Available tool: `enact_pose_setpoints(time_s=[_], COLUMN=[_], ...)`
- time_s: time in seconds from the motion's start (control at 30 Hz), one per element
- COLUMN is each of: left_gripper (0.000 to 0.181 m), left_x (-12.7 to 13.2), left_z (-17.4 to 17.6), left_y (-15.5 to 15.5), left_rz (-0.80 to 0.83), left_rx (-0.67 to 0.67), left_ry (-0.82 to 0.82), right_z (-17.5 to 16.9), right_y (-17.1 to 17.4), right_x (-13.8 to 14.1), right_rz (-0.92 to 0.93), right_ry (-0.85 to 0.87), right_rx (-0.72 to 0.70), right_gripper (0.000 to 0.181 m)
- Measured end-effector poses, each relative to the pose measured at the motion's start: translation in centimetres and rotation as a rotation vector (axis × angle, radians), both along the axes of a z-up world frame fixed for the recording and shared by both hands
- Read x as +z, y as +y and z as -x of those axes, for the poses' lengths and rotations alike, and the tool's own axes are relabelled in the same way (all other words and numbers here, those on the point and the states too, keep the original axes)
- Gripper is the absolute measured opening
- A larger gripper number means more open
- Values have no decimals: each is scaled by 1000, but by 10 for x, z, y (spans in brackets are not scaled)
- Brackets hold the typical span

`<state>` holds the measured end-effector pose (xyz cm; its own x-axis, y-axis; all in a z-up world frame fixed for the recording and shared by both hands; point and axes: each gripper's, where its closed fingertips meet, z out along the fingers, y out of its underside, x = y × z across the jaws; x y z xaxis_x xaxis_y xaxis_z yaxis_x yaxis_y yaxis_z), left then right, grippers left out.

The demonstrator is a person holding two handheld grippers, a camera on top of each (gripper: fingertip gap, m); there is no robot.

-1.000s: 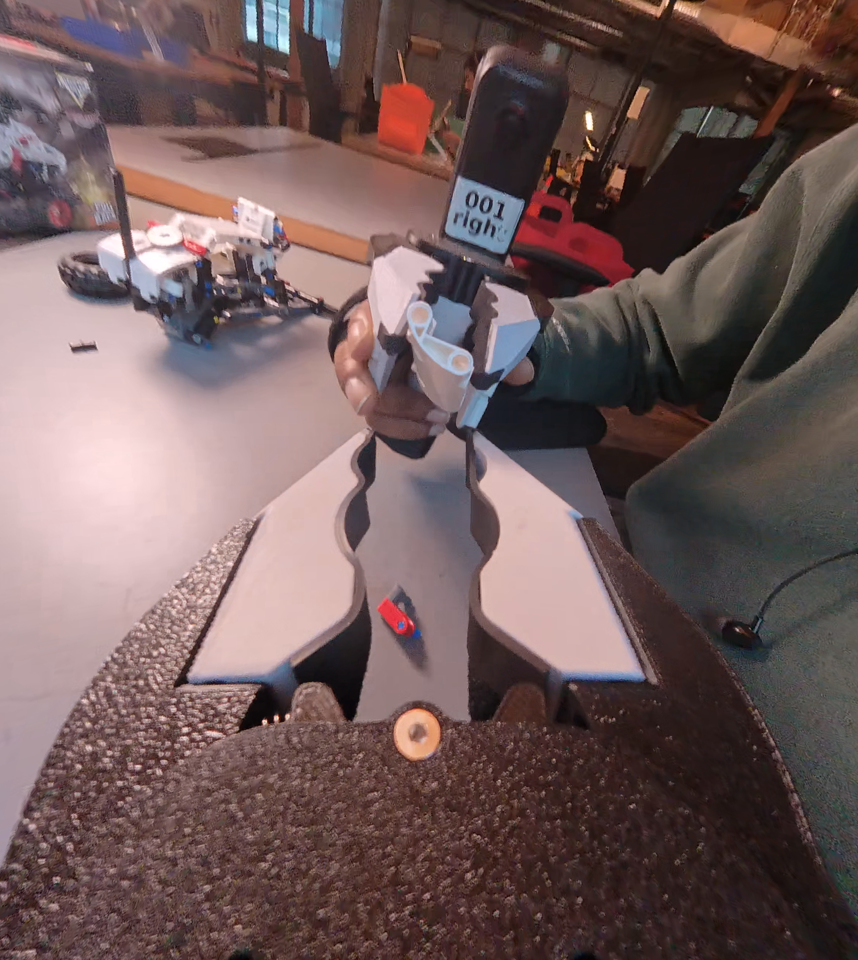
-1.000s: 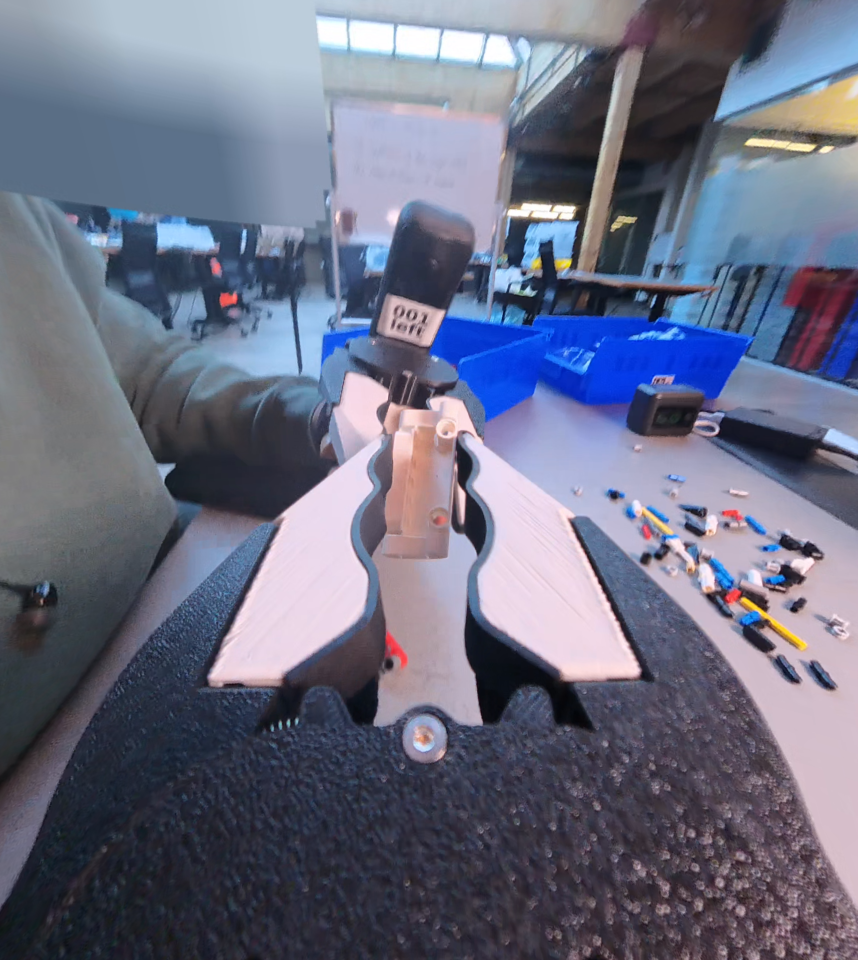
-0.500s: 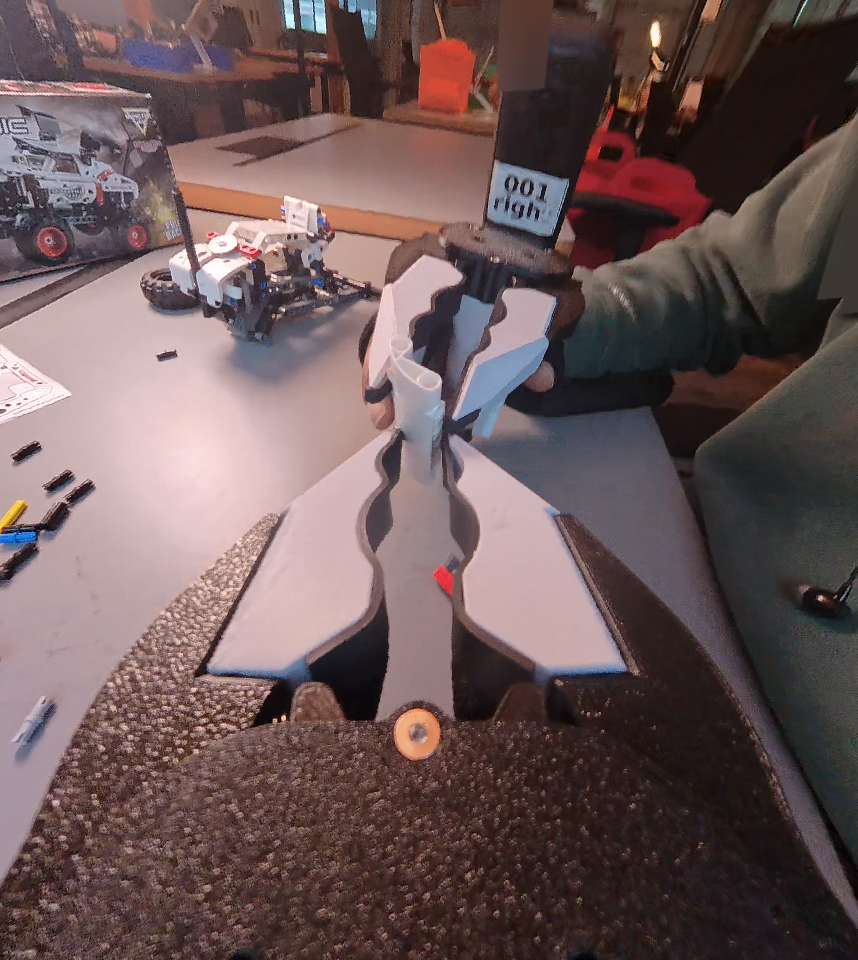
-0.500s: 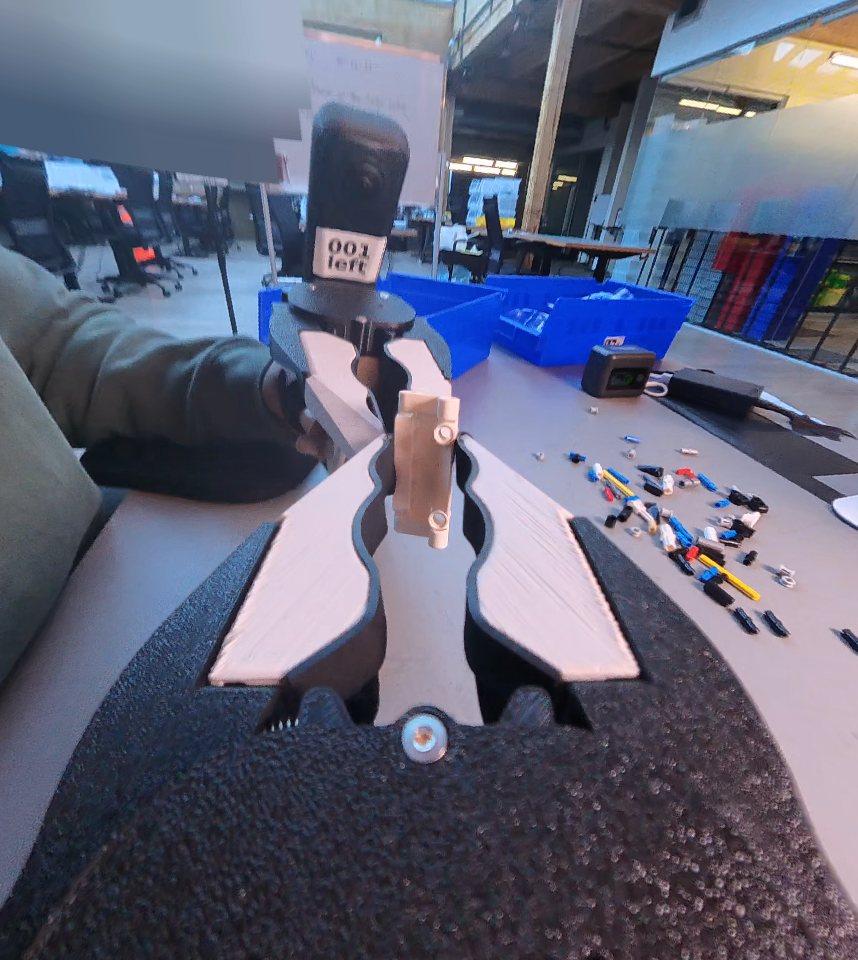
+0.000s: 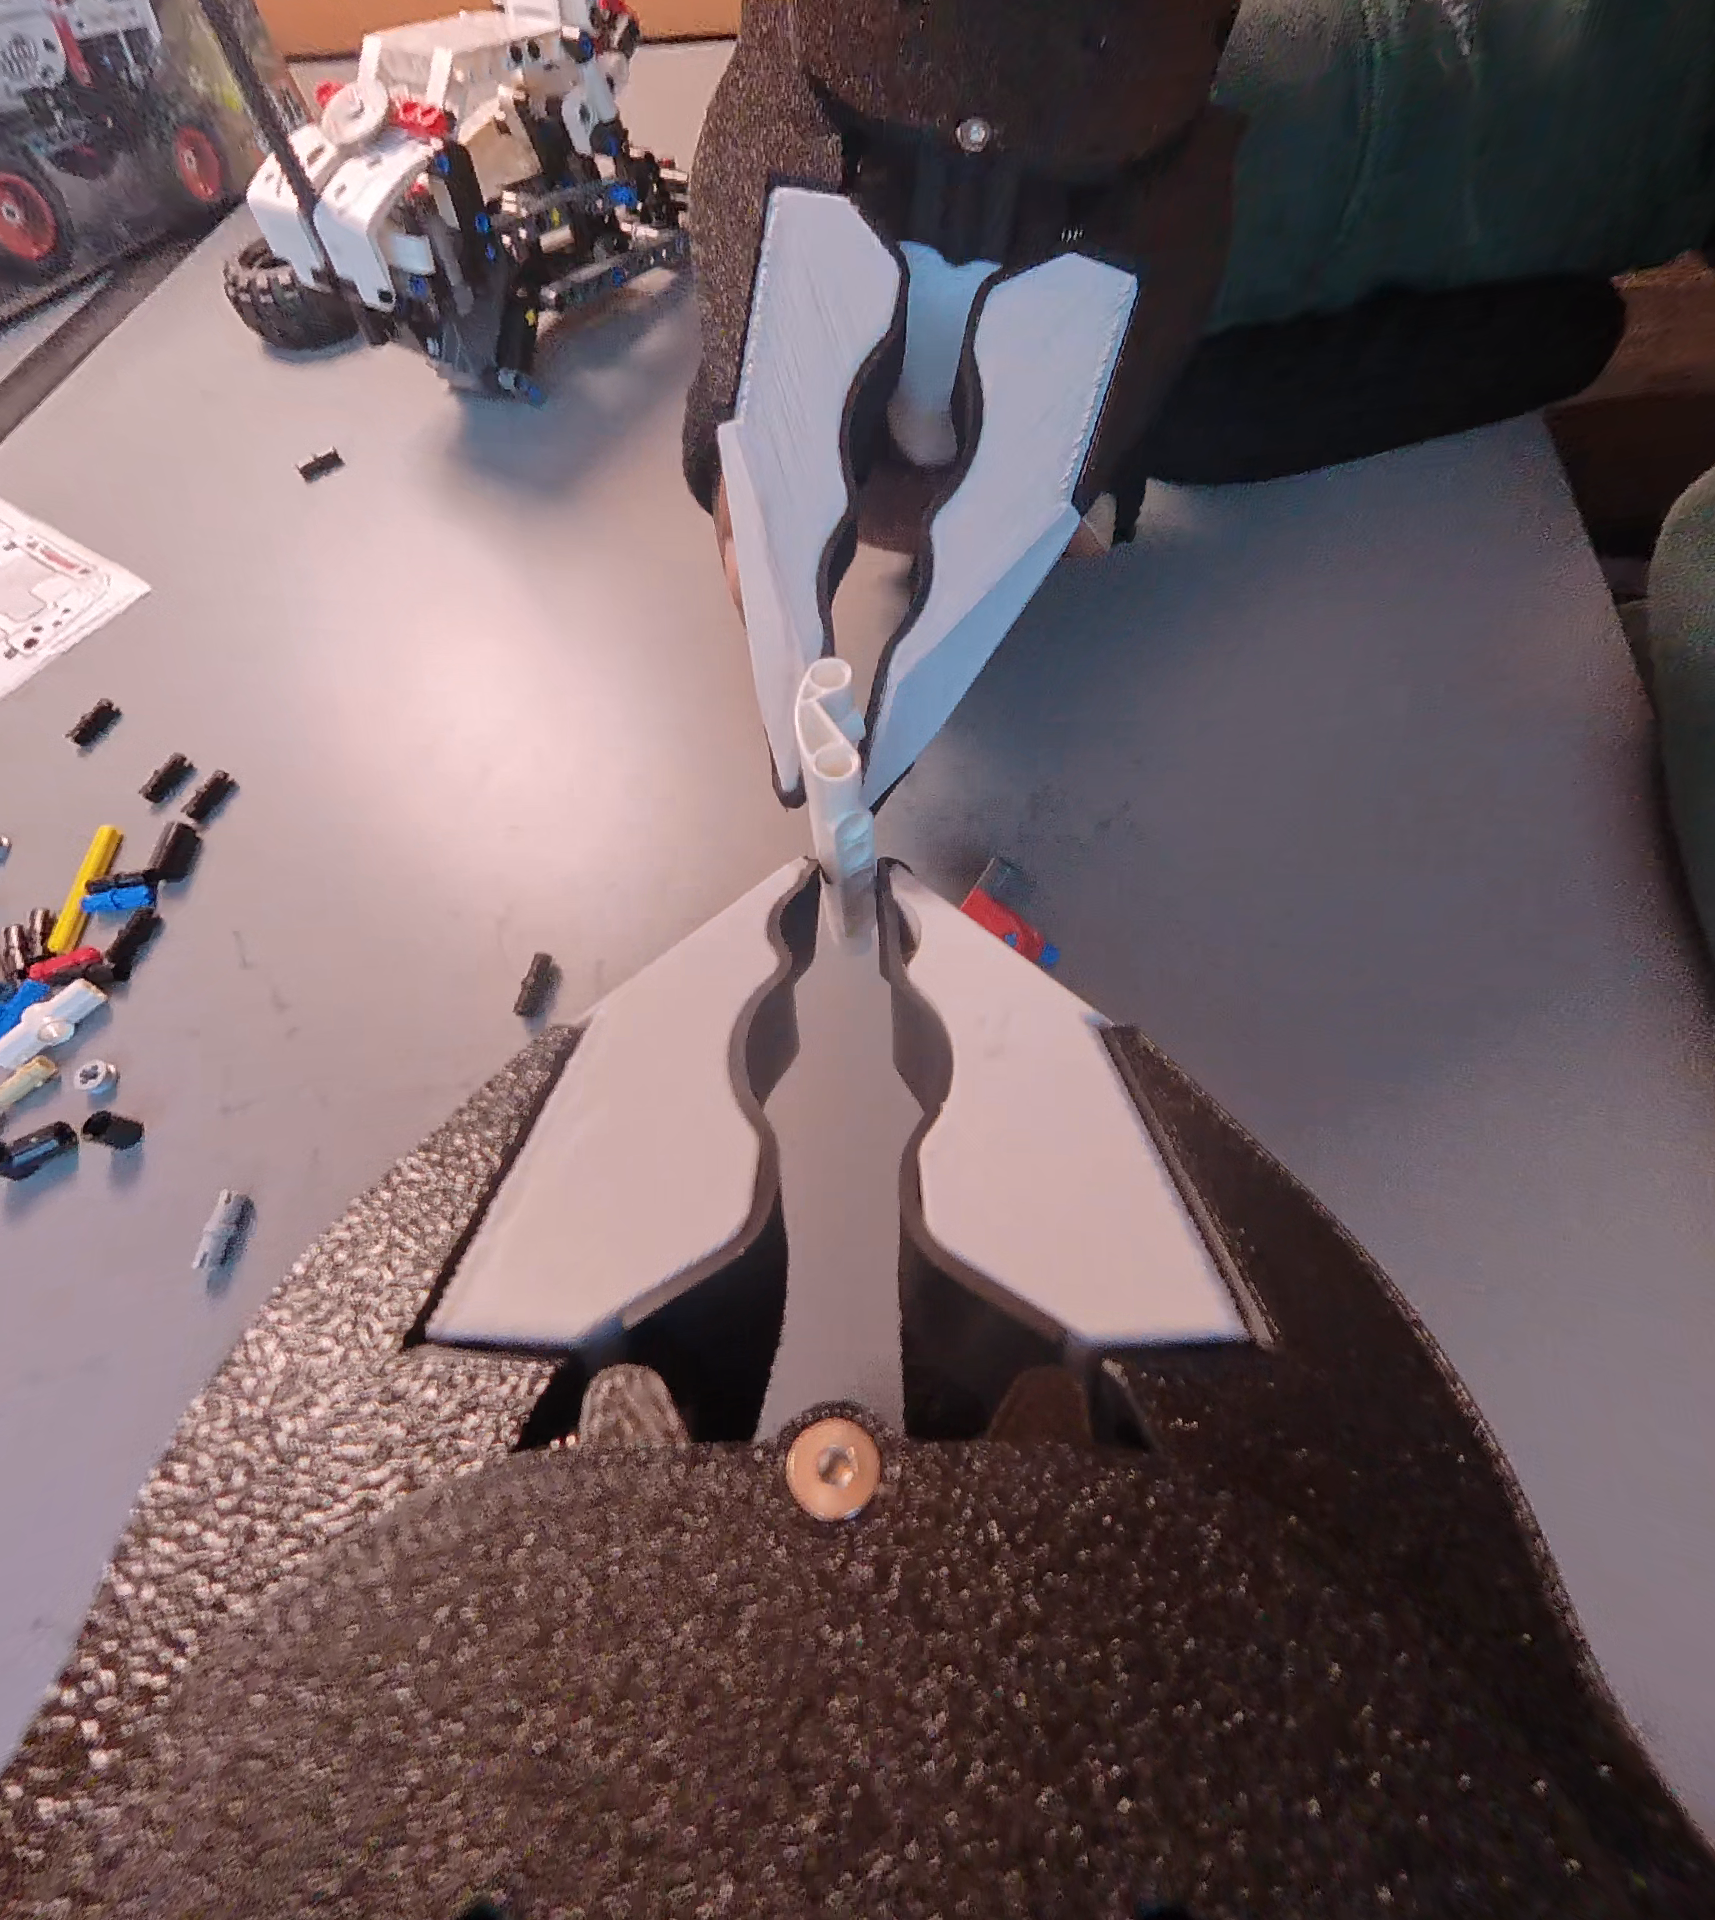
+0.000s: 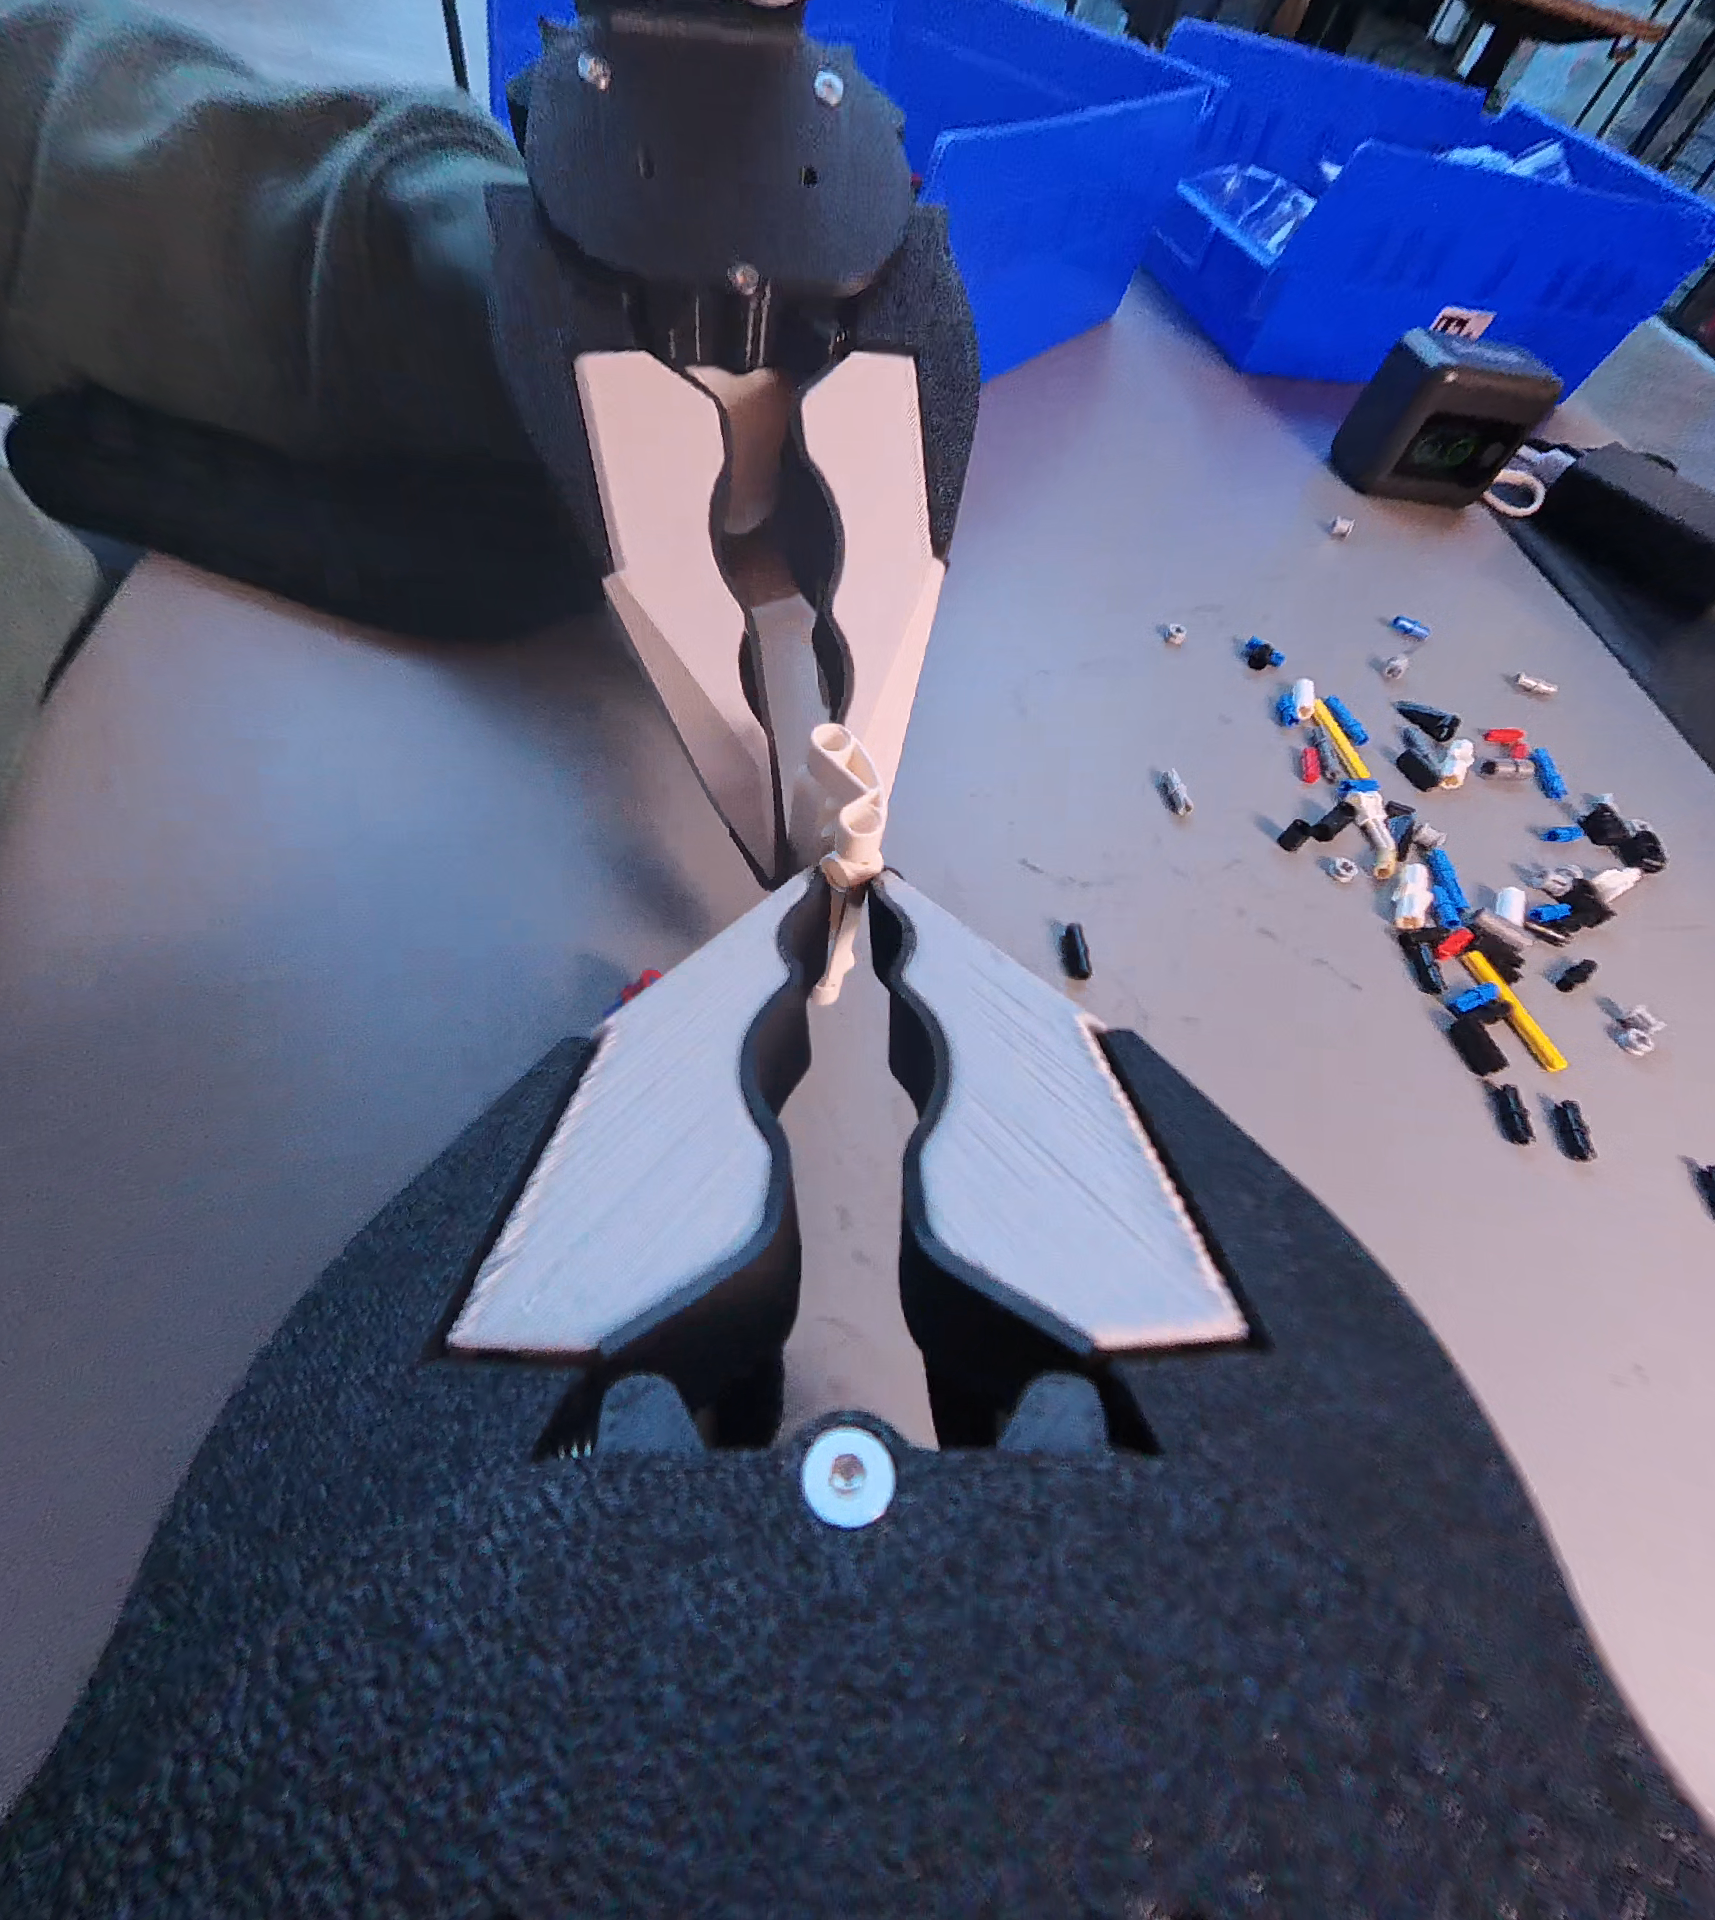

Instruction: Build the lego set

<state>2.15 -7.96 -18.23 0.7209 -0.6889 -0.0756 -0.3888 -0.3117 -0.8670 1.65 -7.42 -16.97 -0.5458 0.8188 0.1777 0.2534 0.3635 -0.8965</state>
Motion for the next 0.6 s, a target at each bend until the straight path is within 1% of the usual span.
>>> enact_pose_setpoints(time_s=[0.07,0.17,0.23,0.33,0.37,0.4,0.47,0.53,0.6], left_gripper=[12,16,11,10,10,9,9,9,9], left_x=[-6,-8,-11,-15,-14,-14,-15,-15,-15], left_z=[2,3,3,4,4,6,8,7,7], left_y=[-1,-2,-3,-2,-1,0,-1,-2,-2], left_rz=[21,32,55,57,54,49,50,46,46], left_rx=[5,10,6,19,24,32,39,36,32], left_ry=[12,10,14,44,50,59,72,80,82], right_z=[4,5,6,4,4,3,-4,-21,-30], right_y=[-2,-6,-6,-3,-1,2,9,3,-1], right_x=[-8,-18,-21,-28,-28,-24,-12,-9,-17], right_rz=[-34,-75,-89,-116,-122,-121,-87,-46,-94], right_ry=[-30,-79,-93,-132,-140,-138,-154,-234,-290], right_rx=[7,21,15,4,-3,-12,-9,75,121], right_gripper=[7,6,6,7,7,12,14,13,12])
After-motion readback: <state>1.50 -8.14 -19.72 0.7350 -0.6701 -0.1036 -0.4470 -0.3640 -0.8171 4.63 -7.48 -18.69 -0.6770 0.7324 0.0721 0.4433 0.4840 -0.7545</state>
